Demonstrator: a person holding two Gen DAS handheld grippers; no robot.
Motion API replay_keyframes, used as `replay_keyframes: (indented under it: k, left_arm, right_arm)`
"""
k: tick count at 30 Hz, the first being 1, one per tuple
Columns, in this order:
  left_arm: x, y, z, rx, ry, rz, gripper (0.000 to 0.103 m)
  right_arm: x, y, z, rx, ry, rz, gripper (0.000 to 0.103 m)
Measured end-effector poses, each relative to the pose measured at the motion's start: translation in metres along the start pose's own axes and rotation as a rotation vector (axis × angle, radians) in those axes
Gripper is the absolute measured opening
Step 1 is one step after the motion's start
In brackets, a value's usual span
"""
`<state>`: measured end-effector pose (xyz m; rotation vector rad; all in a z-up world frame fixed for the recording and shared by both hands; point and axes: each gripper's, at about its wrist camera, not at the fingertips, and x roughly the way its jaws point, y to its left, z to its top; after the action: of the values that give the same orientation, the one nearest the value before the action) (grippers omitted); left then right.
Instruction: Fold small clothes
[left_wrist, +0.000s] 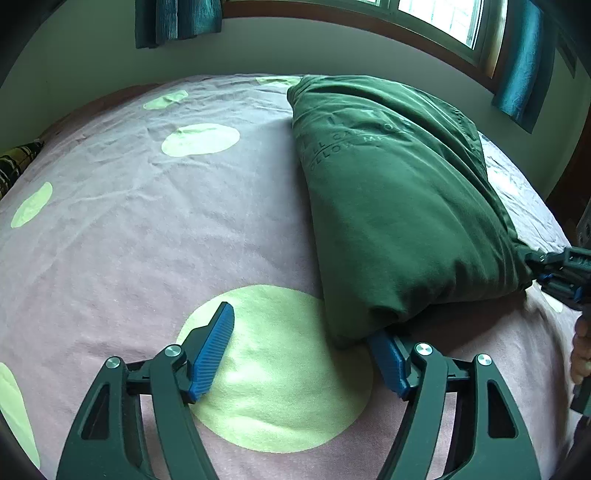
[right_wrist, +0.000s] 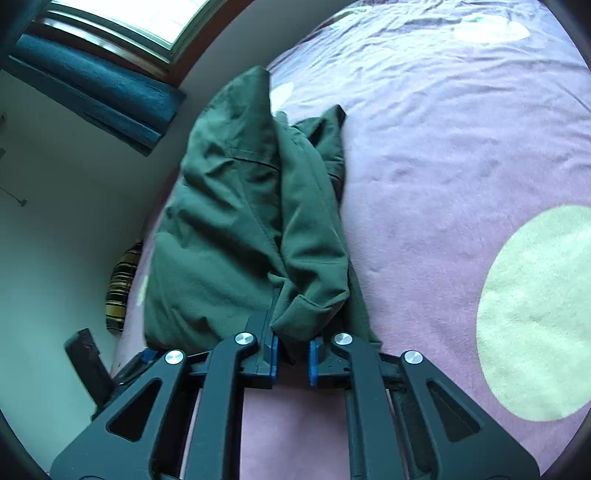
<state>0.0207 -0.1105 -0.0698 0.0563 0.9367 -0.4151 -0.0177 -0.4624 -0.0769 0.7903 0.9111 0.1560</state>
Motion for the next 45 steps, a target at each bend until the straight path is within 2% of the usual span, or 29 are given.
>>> replay_keyframes:
  k: [11, 15, 17, 18, 19, 22, 26, 29, 32, 33, 34, 35, 38, 45]
  left_arm:
    - [0.003, 0.004, 0.000, 0.006, 0.026, -0.016, 0.073]
    - [-0.011, 0.003, -0.008, 0.050, 0.042, -0.018, 0.072]
    - [-0.027, 0.012, -0.011, 0.043, 0.037, -0.054, 0.072]
    - [-0.033, 0.015, -0.010, 0.035, 0.028, -0.065, 0.072]
    - [-0.043, 0.021, -0.007, 0.024, 0.009, -0.080, 0.072]
    - [-0.056, 0.027, 0.012, 0.011, -0.053, -0.090, 0.072]
    - [-0.044, 0.020, 0.044, 0.001, -0.107, -0.094, 0.072]
    - [-0.018, 0.010, 0.061, -0.016, -0.064, -0.139, 0.072]
    - [-0.005, 0.005, 0.067, -0.009, -0.055, -0.135, 0.073]
    - [-0.003, 0.003, 0.068, -0.001, -0.058, -0.128, 0.073]
    - [-0.002, 0.002, 0.069, 0.003, -0.057, -0.123, 0.073]
    - [-0.002, 0.002, 0.069, 0.003, -0.053, -0.123, 0.073]
    - [0.003, 0.002, 0.068, 0.011, -0.035, -0.121, 0.074]
    - [0.020, -0.008, 0.065, 0.081, -0.014, -0.101, 0.077]
  right_arm:
    - [-0.007, -0.026, -0.006, 0.070, -0.005, 0.102, 0.008]
    - [-0.020, -0.031, -0.004, 0.087, 0.035, 0.119, 0.016]
    - [-0.033, -0.025, 0.000, 0.061, 0.034, 0.087, 0.024]
    - [-0.041, -0.021, 0.003, 0.042, 0.021, 0.069, 0.033]
    - [-0.051, -0.016, 0.010, 0.019, -0.010, 0.062, 0.042]
    - [-0.062, -0.004, 0.041, -0.016, -0.081, 0.078, 0.054]
    - [-0.039, 0.008, 0.091, -0.053, -0.118, 0.067, 0.056]
    - [-0.007, 0.012, 0.129, -0.059, -0.114, 0.057, 0.056]
    - [0.020, 0.014, 0.149, -0.055, -0.079, 0.085, 0.057]
    - [0.026, 0.016, 0.152, -0.059, -0.067, 0.094, 0.053]
    - [0.034, 0.018, 0.157, -0.081, -0.041, 0.102, 0.020]
    - [0.039, 0.021, 0.158, -0.101, -0.020, 0.087, 0.000]
    - [0.046, 0.018, 0.157, -0.117, -0.026, 0.020, 0.002]
    - [0.081, -0.019, 0.155, -0.021, 0.014, -0.018, 0.000]
